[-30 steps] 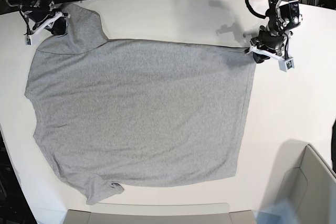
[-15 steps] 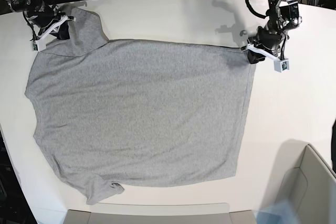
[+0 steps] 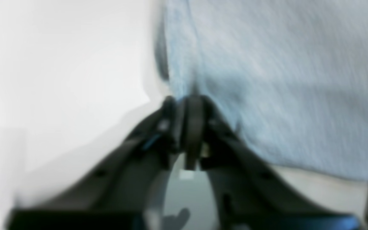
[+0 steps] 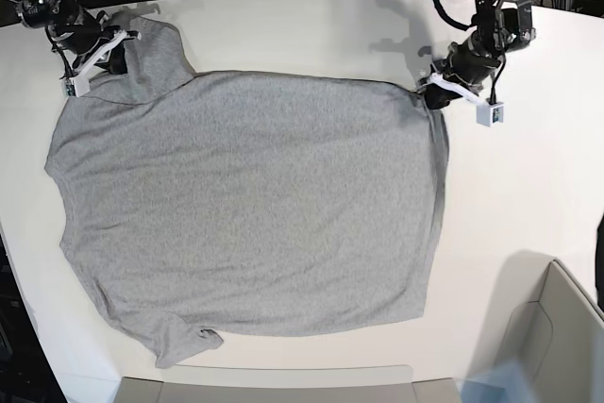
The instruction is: Fold the T-shirt properly
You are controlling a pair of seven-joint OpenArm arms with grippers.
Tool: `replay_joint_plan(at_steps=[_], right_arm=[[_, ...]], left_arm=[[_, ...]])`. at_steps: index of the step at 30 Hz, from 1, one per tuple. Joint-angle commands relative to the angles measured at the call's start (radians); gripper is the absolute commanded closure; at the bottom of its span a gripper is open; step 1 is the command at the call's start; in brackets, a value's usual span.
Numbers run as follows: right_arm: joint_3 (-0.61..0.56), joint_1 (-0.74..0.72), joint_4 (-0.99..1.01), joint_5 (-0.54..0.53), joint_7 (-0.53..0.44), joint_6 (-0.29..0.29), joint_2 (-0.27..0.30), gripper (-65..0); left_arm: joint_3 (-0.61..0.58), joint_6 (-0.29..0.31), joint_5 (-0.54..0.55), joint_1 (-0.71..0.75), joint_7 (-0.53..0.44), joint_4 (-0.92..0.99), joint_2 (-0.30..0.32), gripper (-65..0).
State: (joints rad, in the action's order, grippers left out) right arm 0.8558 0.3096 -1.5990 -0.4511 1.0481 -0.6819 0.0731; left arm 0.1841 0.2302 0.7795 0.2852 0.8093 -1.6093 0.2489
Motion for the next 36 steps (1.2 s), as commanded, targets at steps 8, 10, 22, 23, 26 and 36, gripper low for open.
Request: replay_joint_plan(at_steps=[8,10,22,23,26,36], right_arm=[[-0.025,0.058,-0.11,0.088,0.073,-0.016,-0.002,0.0],[-0.025,0.076,-0.168,0.09,0.073,-0.016,-0.003,0.0],[0.104,0.119,-0.311,0.087,0.073,-0.016,-0.012,0.0],[0.121,0.119,-0.311,0.085,0.073,-0.016,-0.008,0.0],[0.135,0.119,-0.312,0.09,0.073,-0.016,0.004,0.0],[0.127,0.121,-0.283,0.064,0.074,-0.016,0.008,-0.9]], left_arm=[[0.055,0.001,0.007,0.027,-0.005,-0.05,0.01,0.0],[0.091,0.001,0.007,0.056,-0.003,-0.089,0.007,0.0],[0.17,0.002,0.007,0.134,-0.003,-0.178,0.007,0.0],[0.177,0.002,0.007,0.136,-0.003,-0.178,0.01,0.0],[0.213,0.002,0.007,0.136,-0.003,-0.178,0.011,0.0],[0.228,0.002,0.007,0.136,-0.001,-0.176,0.008,0.0]])
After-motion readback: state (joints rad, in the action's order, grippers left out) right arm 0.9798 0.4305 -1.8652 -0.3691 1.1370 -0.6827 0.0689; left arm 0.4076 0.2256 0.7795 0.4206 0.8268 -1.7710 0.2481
